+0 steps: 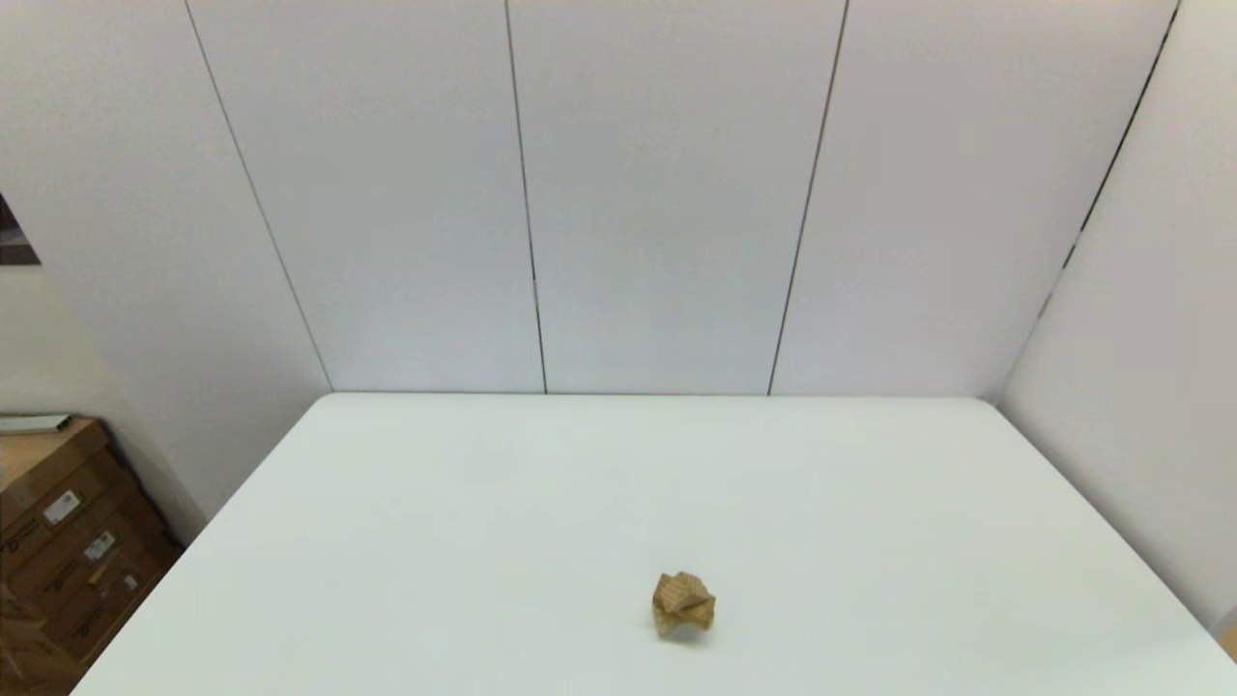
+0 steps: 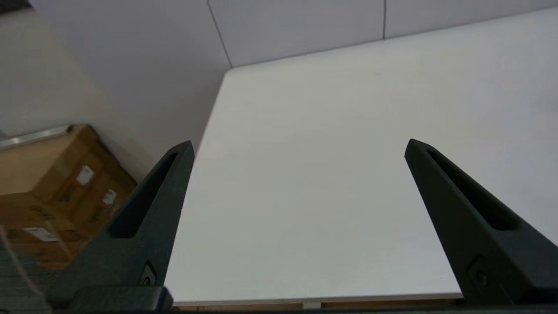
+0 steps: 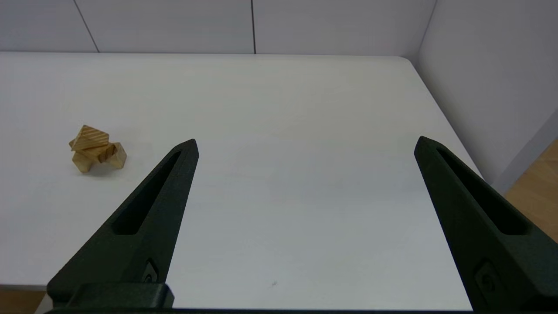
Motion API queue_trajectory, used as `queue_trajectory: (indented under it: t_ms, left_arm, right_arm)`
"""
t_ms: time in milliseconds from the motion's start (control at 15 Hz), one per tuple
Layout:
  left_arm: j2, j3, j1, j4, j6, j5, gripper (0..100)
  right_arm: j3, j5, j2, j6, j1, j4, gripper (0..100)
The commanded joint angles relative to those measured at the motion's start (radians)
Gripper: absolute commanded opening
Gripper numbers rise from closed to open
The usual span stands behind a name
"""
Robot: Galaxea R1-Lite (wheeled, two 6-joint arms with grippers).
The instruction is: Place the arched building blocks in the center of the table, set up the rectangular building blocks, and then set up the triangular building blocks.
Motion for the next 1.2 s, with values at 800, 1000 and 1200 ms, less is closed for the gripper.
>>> queue_trajectory:
  t_ms: [800, 1000, 1200]
  left_arm:
    - [-0.01, 0.149, 0.0, -0.227, -0.183, -0.031, 100]
    - [-0.01, 0.149, 0.0, -0.227, -0.183, -0.031, 100]
    - [-0.01, 0.149, 0.002, -0.227, -0.183, -0.031, 100]
  right_arm:
    - [0.0, 0.003, 0.001, -0.008, 0.0, 0.001, 100]
    - [0.001, 0.003, 0.001, -0.01, 0.0, 0.001, 100]
    - [0.001, 0.003, 0.001, -0.007, 0.0, 0.001, 100]
